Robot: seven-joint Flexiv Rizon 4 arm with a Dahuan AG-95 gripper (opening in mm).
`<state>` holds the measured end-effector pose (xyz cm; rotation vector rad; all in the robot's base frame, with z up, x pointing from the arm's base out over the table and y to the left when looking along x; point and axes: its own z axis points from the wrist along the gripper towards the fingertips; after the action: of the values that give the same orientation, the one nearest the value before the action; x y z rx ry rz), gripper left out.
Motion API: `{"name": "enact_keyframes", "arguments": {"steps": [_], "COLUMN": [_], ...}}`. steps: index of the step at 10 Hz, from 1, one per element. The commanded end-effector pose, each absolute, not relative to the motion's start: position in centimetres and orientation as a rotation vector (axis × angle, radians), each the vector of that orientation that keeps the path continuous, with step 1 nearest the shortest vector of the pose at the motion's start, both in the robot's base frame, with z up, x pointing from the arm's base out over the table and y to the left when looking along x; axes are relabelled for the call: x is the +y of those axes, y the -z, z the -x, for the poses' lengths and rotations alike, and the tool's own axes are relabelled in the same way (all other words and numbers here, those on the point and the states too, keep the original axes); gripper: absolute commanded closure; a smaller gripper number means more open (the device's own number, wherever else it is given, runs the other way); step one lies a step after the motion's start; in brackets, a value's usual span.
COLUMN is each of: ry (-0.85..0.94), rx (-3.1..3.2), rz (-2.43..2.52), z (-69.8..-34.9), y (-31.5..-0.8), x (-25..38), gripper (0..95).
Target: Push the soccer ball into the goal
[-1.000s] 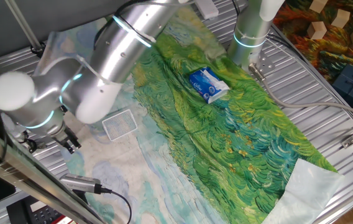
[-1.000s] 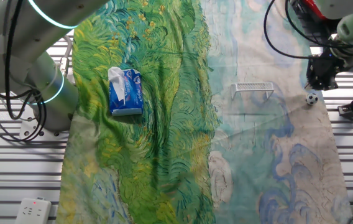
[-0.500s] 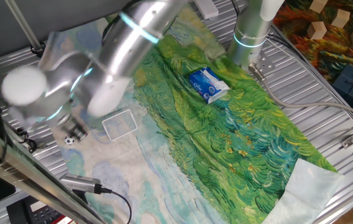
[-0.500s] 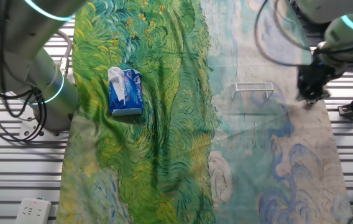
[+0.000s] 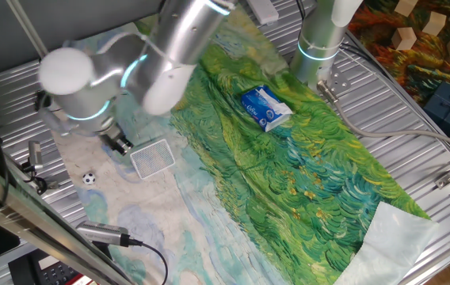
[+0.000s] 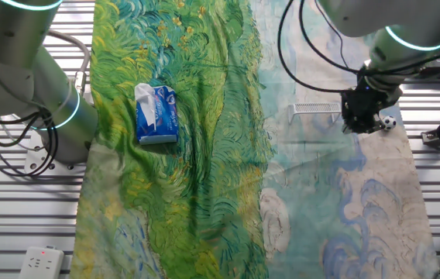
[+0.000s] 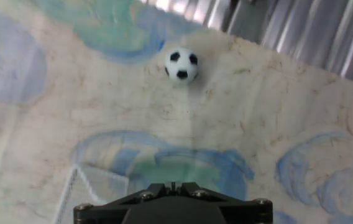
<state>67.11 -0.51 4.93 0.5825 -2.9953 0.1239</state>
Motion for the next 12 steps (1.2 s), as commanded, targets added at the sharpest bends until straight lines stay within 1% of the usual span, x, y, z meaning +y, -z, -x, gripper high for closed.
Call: {"name": "enact_keyframes", "arguments": {"steps": [1, 3, 4, 8, 10, 12], "ry": [-0.001, 0.043, 0.042, 0.043, 0.031, 0.028], "rx": [-2.998, -2.982, -2.979, -3.078, -3.205, -3.259], "rz": [-0.454, -0.361, -0.301, -0.133, -0.1, -0.107], "z": [-65.9, -65.6, -65.0, -61.6, -61.1, -61.9], "y": [-7.7, -9.8, -11.2, -14.7, -15.4, -14.7], "x": [0.3, 1.8, 3.5, 7.4, 8.2, 8.5], "gripper": [95.0, 95.0, 95.0, 95.0, 95.0, 95.0]}}
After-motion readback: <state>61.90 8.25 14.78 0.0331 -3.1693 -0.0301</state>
